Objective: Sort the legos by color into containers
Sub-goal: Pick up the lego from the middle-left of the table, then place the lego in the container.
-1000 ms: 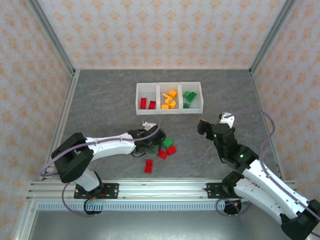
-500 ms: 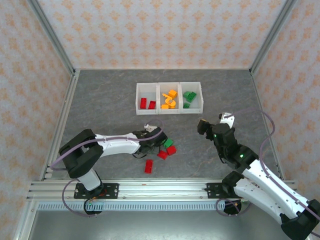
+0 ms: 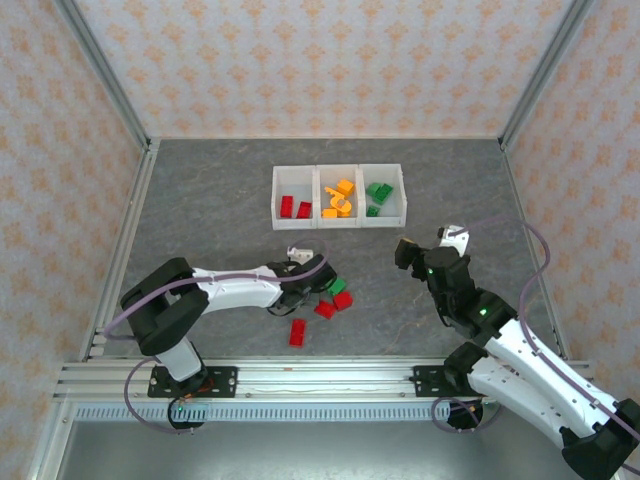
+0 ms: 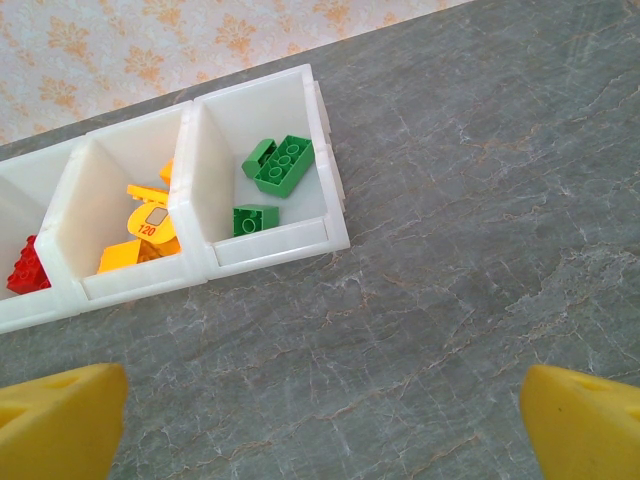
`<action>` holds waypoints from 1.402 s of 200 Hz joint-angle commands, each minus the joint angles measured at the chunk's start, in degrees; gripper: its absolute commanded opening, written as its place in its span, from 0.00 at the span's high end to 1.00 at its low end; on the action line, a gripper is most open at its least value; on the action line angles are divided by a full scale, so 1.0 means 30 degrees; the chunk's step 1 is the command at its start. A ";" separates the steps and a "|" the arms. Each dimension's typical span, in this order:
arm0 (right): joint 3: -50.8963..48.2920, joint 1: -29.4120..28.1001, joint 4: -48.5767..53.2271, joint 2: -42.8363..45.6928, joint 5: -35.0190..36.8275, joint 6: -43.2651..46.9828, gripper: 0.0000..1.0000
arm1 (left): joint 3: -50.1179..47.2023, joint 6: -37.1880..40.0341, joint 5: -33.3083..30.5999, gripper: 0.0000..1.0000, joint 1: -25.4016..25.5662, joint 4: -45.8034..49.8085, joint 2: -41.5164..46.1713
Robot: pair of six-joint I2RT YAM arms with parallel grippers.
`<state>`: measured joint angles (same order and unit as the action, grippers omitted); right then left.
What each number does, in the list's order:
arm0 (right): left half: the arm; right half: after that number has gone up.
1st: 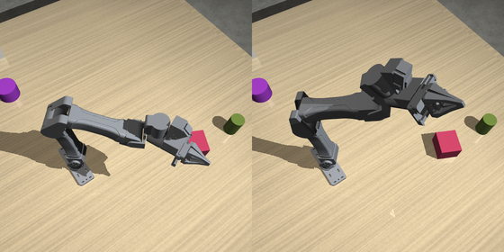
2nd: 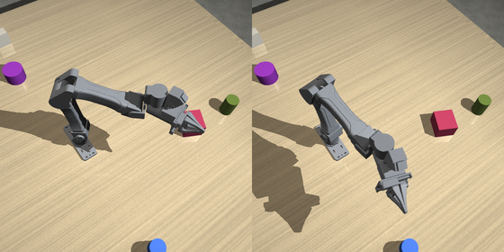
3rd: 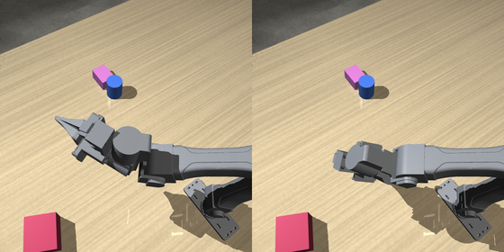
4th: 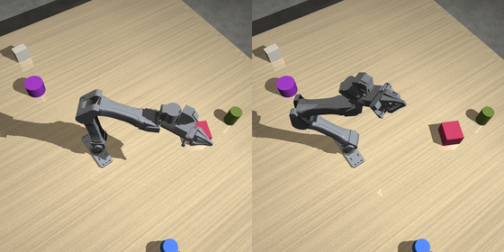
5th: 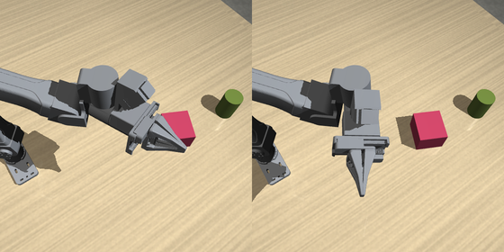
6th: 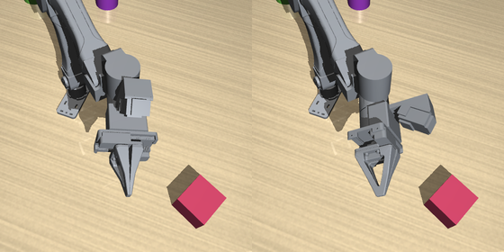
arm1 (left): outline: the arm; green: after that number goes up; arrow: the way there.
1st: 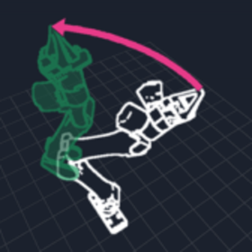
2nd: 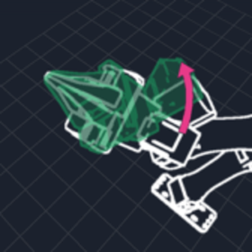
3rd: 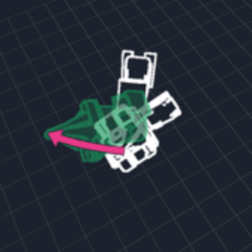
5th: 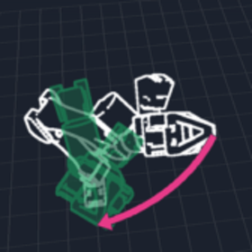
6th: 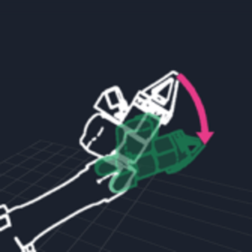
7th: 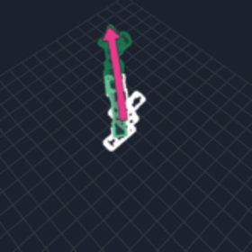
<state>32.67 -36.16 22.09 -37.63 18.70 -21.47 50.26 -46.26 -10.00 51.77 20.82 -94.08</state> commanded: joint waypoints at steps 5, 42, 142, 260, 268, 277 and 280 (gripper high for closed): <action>-0.0194 0.0130 0.0197 0.0267 0.0623 -0.0289 0.00 | 0.1276 -0.0062 -0.1687 0.73 0.0010 -0.0829 0.1583; -0.0077 0.0130 0.0387 0.0351 0.0766 -0.0451 0.00 | 0.4843 0.1925 -0.3043 0.74 -0.0030 -0.1141 0.1108; -0.0516 0.0072 0.0052 0.1822 0.0974 -0.0776 0.00 | 1.6203 0.5917 -0.3291 0.76 -0.1288 -0.5043 -0.8060; -0.0400 0.0072 0.0182 0.1968 0.1091 -0.0664 0.00 | 2.5218 0.5588 -0.1400 0.48 -0.1827 -0.2889 -1.5486; -0.0428 0.0072 0.0153 0.1966 0.1062 -0.0664 0.00 | 2.5456 0.5493 -0.1232 0.46 -0.1924 -0.2767 -1.5654; -0.0456 0.0072 0.0153 0.1951 0.1033 -0.0665 0.00 | 2.5562 0.5459 -0.1135 0.44 -0.1985 -0.2750 -1.5718; -0.0447 0.0072 0.0140 0.1957 0.1033 -0.0664 0.00 | 2.5571 0.5459 -0.1166 0.43 -0.2006 -0.2750 -1.5719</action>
<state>31.59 -36.16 22.52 -32.34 19.77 -22.98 124.20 -29.06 -15.29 47.09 10.48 -139.65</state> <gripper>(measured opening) 0.998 0.544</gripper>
